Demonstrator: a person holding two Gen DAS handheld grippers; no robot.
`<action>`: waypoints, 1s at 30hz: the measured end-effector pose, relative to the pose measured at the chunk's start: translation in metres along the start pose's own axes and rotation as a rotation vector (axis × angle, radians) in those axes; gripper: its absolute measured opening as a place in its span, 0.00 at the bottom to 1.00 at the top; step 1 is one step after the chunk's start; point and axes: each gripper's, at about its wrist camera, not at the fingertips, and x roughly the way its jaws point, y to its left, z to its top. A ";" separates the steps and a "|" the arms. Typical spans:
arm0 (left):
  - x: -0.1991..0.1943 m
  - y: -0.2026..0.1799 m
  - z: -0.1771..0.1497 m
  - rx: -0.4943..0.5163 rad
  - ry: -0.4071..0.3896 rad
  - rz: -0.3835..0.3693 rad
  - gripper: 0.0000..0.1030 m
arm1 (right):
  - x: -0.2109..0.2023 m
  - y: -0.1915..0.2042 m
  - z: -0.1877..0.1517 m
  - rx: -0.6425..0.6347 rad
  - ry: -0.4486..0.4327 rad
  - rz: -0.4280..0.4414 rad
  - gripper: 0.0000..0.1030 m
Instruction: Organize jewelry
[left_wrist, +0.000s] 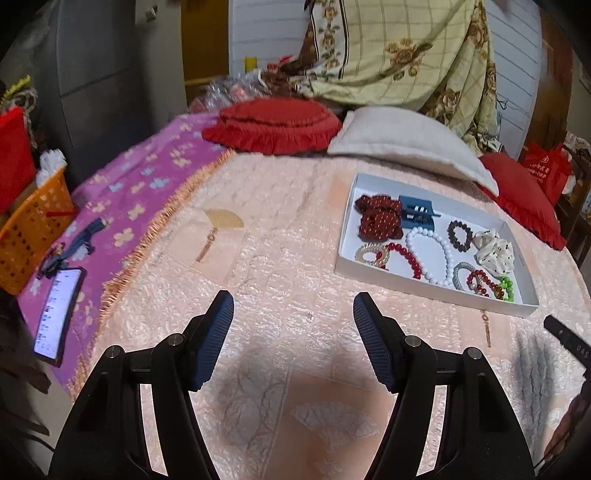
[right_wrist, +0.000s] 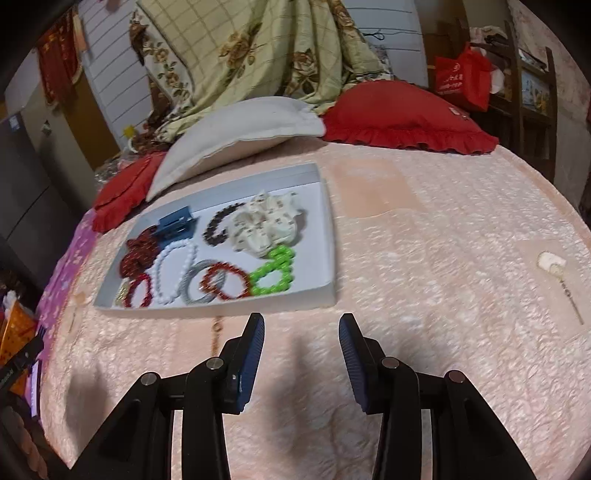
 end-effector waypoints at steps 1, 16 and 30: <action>-0.006 -0.002 -0.001 0.004 -0.018 0.006 0.66 | -0.003 0.005 -0.006 -0.021 -0.003 -0.004 0.39; -0.151 0.006 -0.018 -0.015 -0.498 0.171 0.96 | -0.081 0.058 -0.041 -0.184 -0.123 -0.016 0.39; -0.196 0.004 -0.037 0.063 -0.479 0.131 1.00 | -0.136 0.090 -0.056 -0.257 -0.188 -0.037 0.40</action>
